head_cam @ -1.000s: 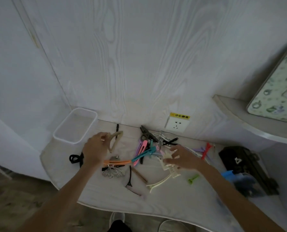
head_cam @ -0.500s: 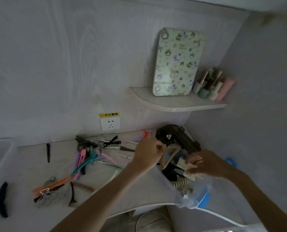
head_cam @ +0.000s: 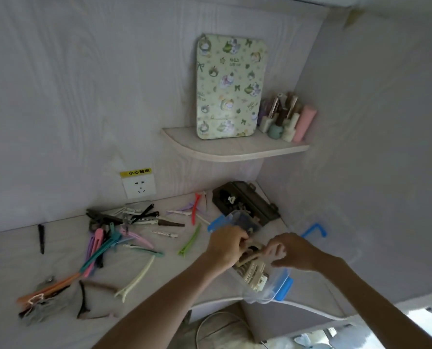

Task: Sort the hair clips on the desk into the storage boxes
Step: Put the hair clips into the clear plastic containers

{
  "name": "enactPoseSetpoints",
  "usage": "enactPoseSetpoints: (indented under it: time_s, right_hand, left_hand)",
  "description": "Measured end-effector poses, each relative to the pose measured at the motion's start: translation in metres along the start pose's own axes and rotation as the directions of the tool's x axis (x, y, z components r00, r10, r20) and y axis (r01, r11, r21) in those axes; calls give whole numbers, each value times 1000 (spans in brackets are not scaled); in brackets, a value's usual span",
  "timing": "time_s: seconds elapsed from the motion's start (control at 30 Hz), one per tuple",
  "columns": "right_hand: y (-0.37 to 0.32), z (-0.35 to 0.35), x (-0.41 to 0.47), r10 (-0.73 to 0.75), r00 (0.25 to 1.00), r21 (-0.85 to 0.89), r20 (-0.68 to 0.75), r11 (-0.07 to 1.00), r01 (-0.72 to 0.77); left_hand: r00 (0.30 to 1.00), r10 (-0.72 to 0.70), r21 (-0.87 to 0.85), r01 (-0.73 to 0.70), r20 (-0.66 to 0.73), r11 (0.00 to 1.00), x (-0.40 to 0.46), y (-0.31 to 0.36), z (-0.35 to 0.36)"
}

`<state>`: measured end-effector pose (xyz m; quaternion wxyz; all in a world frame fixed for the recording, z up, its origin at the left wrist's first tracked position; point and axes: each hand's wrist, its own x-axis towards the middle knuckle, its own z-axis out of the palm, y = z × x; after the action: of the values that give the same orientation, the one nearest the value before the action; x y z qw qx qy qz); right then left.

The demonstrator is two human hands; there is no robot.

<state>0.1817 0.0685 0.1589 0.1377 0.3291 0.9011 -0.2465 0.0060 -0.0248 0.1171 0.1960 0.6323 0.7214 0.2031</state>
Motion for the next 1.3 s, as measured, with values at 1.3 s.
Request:
enactPoseSetpoints:
  time_s: [1.3]
  right_hand:
    - [-337,117,275,-275,958,-275,-81,930,244]
  left_hand:
    - [41,-903,-350,914,-427,207,-317,-284,-107]
